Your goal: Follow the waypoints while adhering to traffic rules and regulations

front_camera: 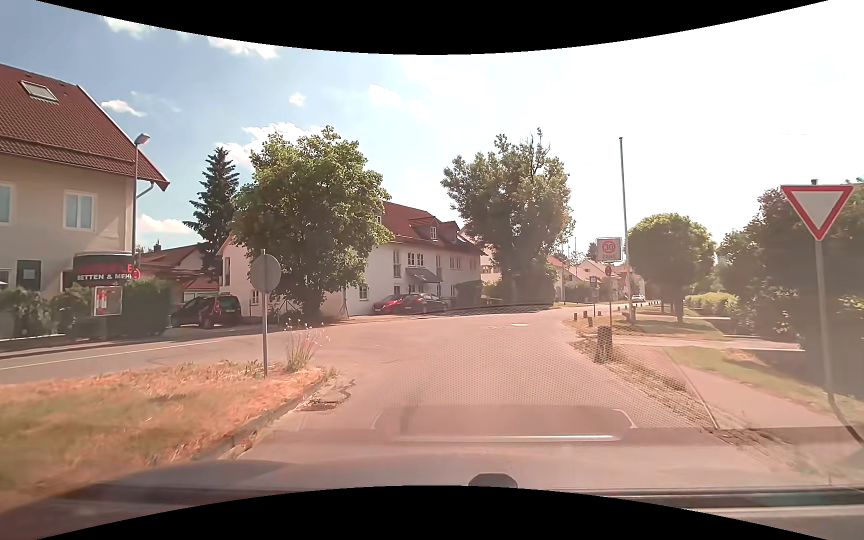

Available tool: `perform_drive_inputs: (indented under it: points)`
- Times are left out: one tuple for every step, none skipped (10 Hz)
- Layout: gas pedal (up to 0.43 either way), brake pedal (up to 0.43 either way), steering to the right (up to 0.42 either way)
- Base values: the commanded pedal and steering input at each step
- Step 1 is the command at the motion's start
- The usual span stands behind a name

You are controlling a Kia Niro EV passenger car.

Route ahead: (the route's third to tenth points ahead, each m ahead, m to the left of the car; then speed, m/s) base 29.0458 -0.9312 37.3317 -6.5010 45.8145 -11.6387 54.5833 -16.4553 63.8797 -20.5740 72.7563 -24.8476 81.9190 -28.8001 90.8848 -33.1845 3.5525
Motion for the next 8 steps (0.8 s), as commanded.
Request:
perform_drive_inputs:
  points:
    - [0.0, 0.0, 0.022]
    - [0.0, 0.0, 0.023]
    - [0.0, 0.0, 0.023]
    - [0.0, 0.0, 0.023]
    - [0.0, 0.0, 0.023]
    - [0.0, 0.0, 0.021]
    - [0.039, 0.0, 0.02]
    - [0.157, 0.0, 0.02]
